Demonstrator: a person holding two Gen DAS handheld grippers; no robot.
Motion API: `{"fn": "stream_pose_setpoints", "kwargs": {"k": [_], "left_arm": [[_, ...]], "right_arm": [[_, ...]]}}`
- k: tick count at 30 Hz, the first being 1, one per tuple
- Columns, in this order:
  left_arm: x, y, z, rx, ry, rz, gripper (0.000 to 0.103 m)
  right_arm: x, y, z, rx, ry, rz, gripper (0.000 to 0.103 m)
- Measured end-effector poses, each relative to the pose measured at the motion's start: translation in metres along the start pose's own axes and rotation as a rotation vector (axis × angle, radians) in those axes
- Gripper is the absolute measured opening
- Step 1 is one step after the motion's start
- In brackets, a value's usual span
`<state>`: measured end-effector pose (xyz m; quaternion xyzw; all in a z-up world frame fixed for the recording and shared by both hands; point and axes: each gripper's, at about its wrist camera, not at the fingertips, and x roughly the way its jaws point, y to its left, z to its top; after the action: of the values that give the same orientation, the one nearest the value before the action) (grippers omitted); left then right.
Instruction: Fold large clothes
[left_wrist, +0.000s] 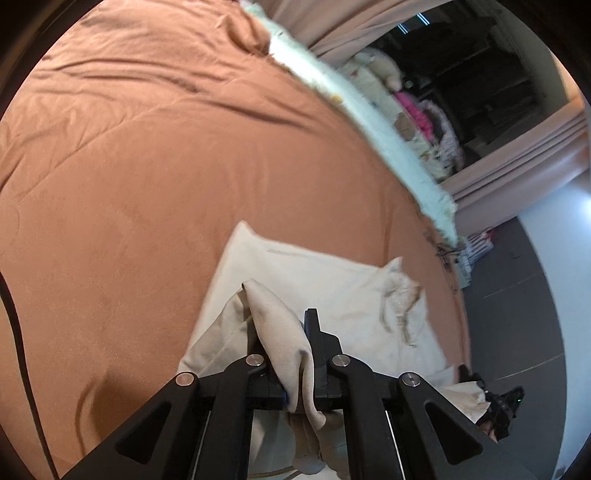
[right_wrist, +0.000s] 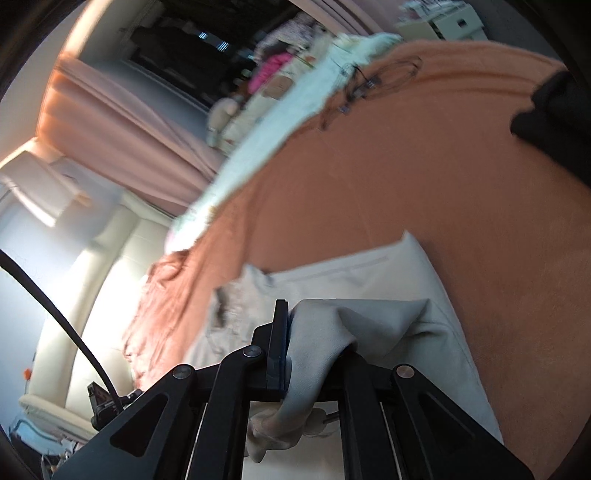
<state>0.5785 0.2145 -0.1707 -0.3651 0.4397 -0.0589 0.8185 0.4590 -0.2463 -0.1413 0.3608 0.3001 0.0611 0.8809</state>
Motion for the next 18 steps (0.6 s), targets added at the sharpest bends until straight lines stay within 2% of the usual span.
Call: {"fn": "stream_pose_setpoints", "kwargs": {"k": [1, 2, 3, 4, 5, 6, 7, 8, 12, 18], "left_arm": [[0.006, 0.003, 0.001, -0.009, 0.015, 0.010, 0.017], [0.010, 0.005, 0.001, -0.014, 0.025, 0.017, 0.024], [0.011, 0.005, 0.000, -0.013, 0.026, 0.022, 0.042], [0.009, 0.004, 0.000, -0.006, 0.014, 0.023, 0.062], [0.005, 0.001, -0.001, 0.003, -0.006, 0.015, 0.069], [0.001, -0.001, 0.000, 0.012, -0.023, 0.009, 0.080], [-0.004, -0.004, 0.000, 0.023, -0.041, 0.001, 0.086], [-0.010, -0.008, 0.000, 0.033, -0.055, 0.000, 0.088], [-0.026, -0.023, -0.002, 0.071, -0.074, 0.018, 0.089], [-0.015, -0.056, -0.015, 0.208, -0.031, 0.076, 0.088]], "right_arm": [[0.002, 0.001, 0.000, 0.011, 0.008, -0.008, 0.008], [0.004, 0.002, 0.001, 0.020, 0.015, -0.011, 0.018], [0.005, 0.004, 0.001, 0.031, 0.022, -0.013, 0.042], [0.002, 0.007, 0.002, 0.041, 0.019, -0.011, 0.059], [-0.003, 0.012, 0.002, 0.040, 0.004, -0.008, 0.082], [-0.012, 0.019, 0.001, 0.026, -0.027, -0.016, 0.085], [-0.017, 0.024, 0.003, 0.011, -0.036, -0.020, 0.085], [-0.023, 0.031, 0.003, 0.002, -0.031, -0.011, 0.085], [-0.044, 0.060, 0.001, -0.041, -0.012, -0.023, 0.085], [-0.048, 0.108, -0.016, -0.186, 0.043, -0.079, 0.085]]}}
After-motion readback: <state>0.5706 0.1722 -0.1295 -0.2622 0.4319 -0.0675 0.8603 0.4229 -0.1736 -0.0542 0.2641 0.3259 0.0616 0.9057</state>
